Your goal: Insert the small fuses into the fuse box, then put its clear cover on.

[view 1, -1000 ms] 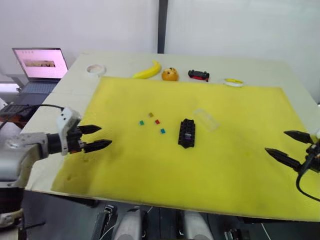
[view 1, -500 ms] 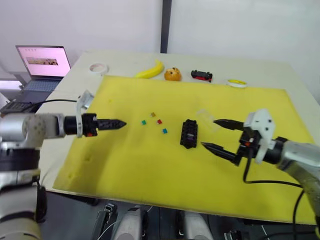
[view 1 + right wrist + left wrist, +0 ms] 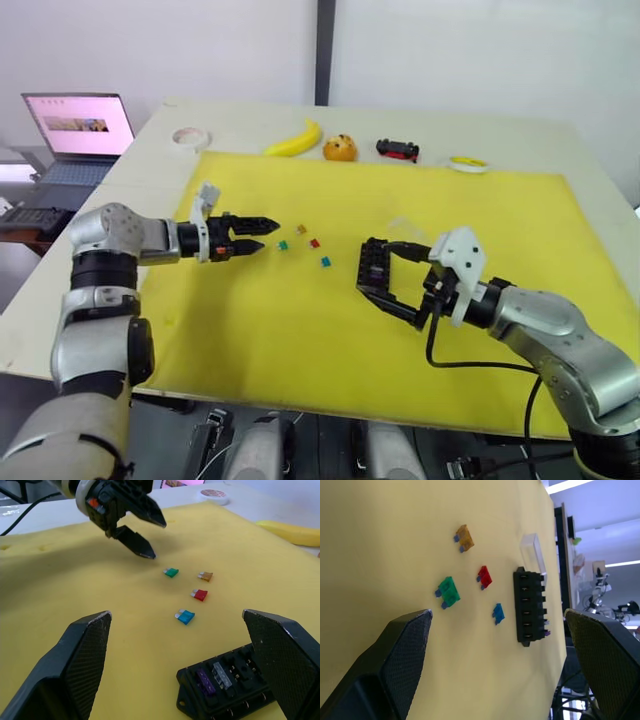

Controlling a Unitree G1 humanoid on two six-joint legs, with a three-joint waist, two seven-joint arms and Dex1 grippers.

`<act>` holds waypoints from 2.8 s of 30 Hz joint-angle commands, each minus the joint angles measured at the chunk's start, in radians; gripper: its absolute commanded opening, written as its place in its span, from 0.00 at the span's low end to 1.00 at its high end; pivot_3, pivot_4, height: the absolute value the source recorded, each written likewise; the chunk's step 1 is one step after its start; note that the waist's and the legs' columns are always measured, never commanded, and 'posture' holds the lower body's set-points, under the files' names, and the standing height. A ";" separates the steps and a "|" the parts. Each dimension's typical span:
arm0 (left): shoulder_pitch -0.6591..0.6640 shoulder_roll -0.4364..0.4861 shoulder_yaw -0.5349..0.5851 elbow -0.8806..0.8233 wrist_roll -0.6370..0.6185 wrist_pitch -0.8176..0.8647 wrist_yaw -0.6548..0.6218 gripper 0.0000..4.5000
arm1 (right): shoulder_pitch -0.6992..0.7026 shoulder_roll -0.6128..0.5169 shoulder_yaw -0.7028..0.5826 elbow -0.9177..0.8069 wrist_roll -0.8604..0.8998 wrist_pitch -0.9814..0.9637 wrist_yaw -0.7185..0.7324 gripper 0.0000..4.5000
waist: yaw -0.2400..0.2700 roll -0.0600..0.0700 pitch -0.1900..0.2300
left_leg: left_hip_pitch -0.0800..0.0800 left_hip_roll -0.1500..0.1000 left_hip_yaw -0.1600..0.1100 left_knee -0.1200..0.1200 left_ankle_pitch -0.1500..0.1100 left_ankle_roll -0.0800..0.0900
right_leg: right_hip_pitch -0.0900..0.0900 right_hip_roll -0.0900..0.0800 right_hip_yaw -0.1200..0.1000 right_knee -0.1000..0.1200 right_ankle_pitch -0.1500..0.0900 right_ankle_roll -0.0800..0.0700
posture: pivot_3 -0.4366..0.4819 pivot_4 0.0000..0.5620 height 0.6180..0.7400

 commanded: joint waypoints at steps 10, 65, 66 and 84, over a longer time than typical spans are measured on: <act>0.001 -0.078 0.061 0.049 0.006 -0.049 0.048 1.00 | 0.015 -0.002 0.010 -0.025 -0.039 -0.024 -0.015 0.99 | 0.007 0.000 0.000 | 0.000 0.000 0.000 0.000 0.000 0.000 | 0.000 -0.001 0.000 0.000 0.000 0.000 | 0.48 0.27 1.00; -0.062 -0.230 0.021 0.199 0.143 -0.172 0.049 0.82 | 0.037 -0.013 0.003 -0.023 -0.086 -0.020 -0.010 1.00 | 0.034 0.000 -0.002 | 0.001 -0.005 -0.002 0.000 -0.001 0.002 | 0.004 -0.006 -0.002 -0.004 0.000 0.000 | 0.48 0.27 1.00; -0.062 -0.231 0.023 0.199 0.142 -0.172 0.047 0.82 | 0.037 -0.013 0.004 -0.023 -0.087 -0.020 -0.010 1.00 | 0.034 0.000 -0.002 | 0.001 -0.005 -0.002 0.000 -0.001 0.002 | 0.004 -0.006 -0.002 -0.004 0.000 0.000 | 0.48 0.27 1.00; -0.061 -0.246 0.006 0.200 0.163 -0.174 0.036 0.42 | 0.038 -0.018 -0.005 -0.028 -0.081 -0.013 -0.014 1.00 | 0.034 0.000 -0.001 | 0.000 -0.005 -0.002 0.000 -0.002 0.002 | 0.004 -0.007 -0.002 -0.005 0.000 0.000 | 0.48 0.27 1.00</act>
